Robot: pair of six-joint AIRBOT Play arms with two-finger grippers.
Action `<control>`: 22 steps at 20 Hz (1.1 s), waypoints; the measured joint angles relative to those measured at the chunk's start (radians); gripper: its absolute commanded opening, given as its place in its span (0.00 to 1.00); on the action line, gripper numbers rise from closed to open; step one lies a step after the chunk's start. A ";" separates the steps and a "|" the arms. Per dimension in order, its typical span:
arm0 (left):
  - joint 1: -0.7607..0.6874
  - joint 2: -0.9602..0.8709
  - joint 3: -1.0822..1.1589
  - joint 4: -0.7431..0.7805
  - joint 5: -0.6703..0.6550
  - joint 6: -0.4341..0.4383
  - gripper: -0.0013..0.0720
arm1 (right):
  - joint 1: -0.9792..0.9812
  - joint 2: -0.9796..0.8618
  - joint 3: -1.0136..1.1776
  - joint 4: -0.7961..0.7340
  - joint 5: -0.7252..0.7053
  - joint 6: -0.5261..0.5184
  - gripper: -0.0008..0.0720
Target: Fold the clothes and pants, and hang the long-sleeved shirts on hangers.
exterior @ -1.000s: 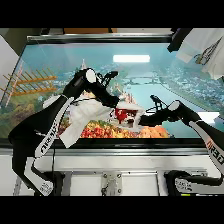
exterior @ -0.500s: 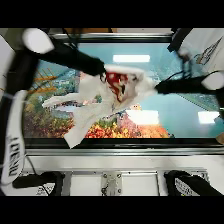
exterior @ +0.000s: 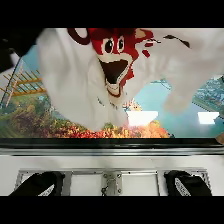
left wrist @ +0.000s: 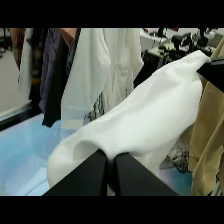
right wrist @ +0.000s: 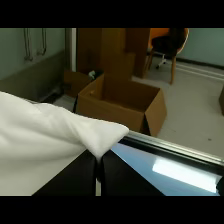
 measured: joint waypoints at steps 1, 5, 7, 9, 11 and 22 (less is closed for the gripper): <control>0.011 0.011 -0.013 0.000 0.024 0.000 0.04 | 0.000 0.003 0.006 0.000 -0.008 0.013 0.03; 0.119 -0.035 -0.035 0.000 0.055 -0.015 0.04 | 0.000 -0.055 0.016 0.005 -0.010 0.064 0.03; 0.177 -0.110 -0.040 0.000 0.031 -0.027 0.04 | 0.000 -0.127 0.018 0.005 0.015 0.079 0.03; 0.212 -0.203 -0.041 0.000 0.015 -0.034 0.04 | 0.001 -0.227 0.018 0.000 0.034 0.087 0.03; 0.227 -0.311 -0.037 0.001 0.012 -0.034 0.04 | 0.002 -0.337 0.019 -0.004 0.024 0.076 0.03; 0.100 -0.463 -0.154 0.194 -0.168 0.000 0.04 | 0.003 -0.385 -0.259 -0.231 0.023 -0.036 0.03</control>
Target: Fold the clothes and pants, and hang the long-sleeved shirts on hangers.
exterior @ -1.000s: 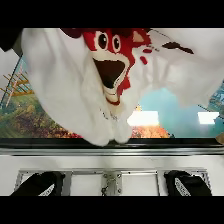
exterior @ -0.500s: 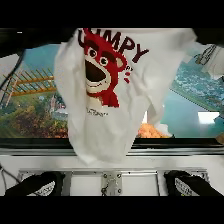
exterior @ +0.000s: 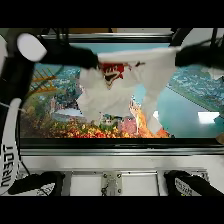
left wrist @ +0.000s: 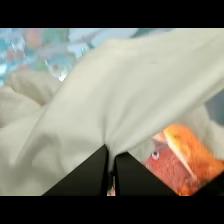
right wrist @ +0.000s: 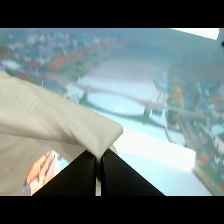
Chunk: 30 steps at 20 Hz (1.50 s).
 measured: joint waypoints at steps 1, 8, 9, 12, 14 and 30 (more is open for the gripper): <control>-0.045 0.033 -0.115 0.032 -0.001 0.000 0.04 | 0.000 0.046 -0.106 -0.012 0.013 -0.005 0.04; -0.331 0.198 -0.721 0.111 0.025 -0.140 0.96 | 0.000 0.363 -0.706 -0.046 0.093 -0.024 1.00; -0.344 0.222 -0.740 0.112 0.026 -0.169 0.96 | 0.000 0.396 -0.726 -0.051 0.100 -0.024 1.00; -0.343 0.279 -0.748 0.119 0.063 -0.255 0.96 | 0.000 0.472 -0.739 -0.055 0.114 -0.004 0.88; -0.328 0.287 -0.731 0.122 0.092 -0.288 0.96 | 0.000 0.493 -0.741 -0.058 0.124 0.016 0.80; -0.268 -0.314 -0.284 0.022 -0.005 -0.036 0.70 | 0.000 0.424 -0.743 -0.042 0.147 0.063 0.80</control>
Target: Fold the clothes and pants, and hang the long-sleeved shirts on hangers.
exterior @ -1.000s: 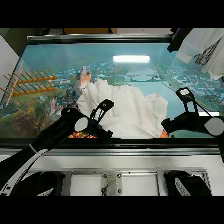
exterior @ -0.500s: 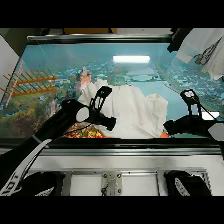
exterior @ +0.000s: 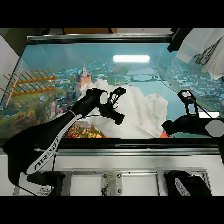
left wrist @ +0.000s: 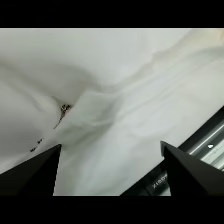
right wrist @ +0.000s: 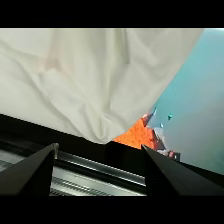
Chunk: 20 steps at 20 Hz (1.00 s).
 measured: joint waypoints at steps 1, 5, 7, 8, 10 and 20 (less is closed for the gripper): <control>0.004 -0.017 0.013 -0.001 -0.008 0.000 0.44 | 0.000 -0.001 0.000 0.000 0.000 0.000 0.80; 0.010 -0.038 0.040 -0.003 -0.021 -0.008 0.04 | 0.000 -0.002 0.000 0.002 0.000 0.000 0.80; 0.011 -0.020 0.044 -0.003 -0.024 -0.009 0.04 | 0.000 -0.002 0.000 0.003 0.000 0.000 0.80; 0.010 -0.003 0.043 -0.003 -0.024 -0.010 0.04 | 0.000 -0.002 0.000 0.003 0.001 0.000 0.80; -0.006 0.060 0.013 -0.003 -0.031 -0.013 0.04 | 0.000 -0.002 0.000 0.003 0.005 0.000 0.80; -0.344 0.480 -0.464 -0.010 -0.020 -0.062 0.04 | 0.054 -0.037 -0.002 0.039 0.023 0.023 0.79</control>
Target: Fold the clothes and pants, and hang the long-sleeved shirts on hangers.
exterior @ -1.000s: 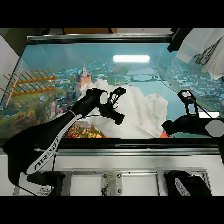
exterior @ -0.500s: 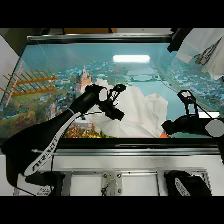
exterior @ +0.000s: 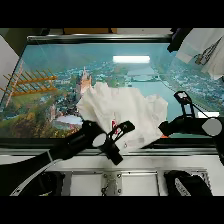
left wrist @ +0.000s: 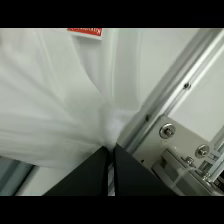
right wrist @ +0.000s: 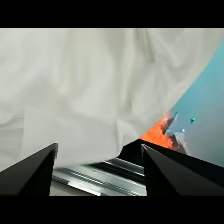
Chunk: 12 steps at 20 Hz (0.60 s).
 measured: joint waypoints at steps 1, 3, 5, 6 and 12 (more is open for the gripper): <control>-0.021 0.021 -0.033 0.000 0.011 -0.019 0.04 | 0.030 -0.017 0.000 0.000 -0.001 0.015 0.79; -0.041 0.048 -0.072 0.002 0.028 -0.049 0.04 | 0.109 -0.066 0.000 -0.013 -0.005 0.068 0.79; -0.037 0.062 -0.091 0.004 0.039 -0.074 0.04 | 0.193 -0.120 0.000 -0.037 -0.009 0.127 0.79; -0.027 0.066 -0.097 0.004 0.044 -0.087 0.04 | 0.239 -0.146 0.000 -0.043 -0.008 0.163 0.79; 0.049 0.074 -0.110 0.003 0.055 -0.139 0.04 | 0.512 -0.225 -0.001 -0.158 0.037 0.517 0.79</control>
